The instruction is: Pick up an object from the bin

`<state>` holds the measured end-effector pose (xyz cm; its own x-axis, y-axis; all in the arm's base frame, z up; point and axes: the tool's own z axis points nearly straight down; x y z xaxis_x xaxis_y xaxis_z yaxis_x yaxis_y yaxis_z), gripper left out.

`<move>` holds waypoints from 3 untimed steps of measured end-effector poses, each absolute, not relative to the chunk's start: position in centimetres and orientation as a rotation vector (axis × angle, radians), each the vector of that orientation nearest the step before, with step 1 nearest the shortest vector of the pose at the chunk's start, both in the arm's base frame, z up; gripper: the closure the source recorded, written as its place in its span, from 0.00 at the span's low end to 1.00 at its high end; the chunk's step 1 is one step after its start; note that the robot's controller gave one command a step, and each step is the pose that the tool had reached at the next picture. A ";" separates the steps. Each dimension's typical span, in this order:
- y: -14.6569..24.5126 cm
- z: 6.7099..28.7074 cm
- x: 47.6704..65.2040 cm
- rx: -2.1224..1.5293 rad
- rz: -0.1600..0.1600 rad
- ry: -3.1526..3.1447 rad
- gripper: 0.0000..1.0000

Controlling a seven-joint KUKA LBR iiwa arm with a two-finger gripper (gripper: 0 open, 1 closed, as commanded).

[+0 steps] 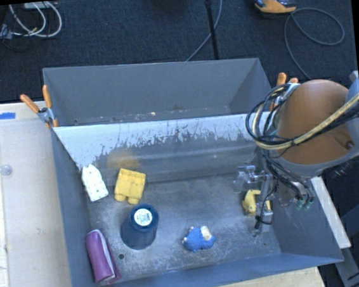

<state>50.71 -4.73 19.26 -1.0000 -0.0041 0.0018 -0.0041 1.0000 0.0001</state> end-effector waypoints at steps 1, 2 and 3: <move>-4.7 19.3 50.7 0.007 0.000 -3.140 0.00; -2.3 15.9 50.1 0.051 0.004 -3.149 0.00; 1.2 10.7 51.3 0.099 -0.001 -3.139 0.00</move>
Offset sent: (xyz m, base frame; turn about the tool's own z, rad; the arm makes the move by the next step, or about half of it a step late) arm -0.0200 0.0678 -0.0918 -0.0862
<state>51.31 1.18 10.68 -0.9980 -0.0631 0.0014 -0.0631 0.9980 0.0009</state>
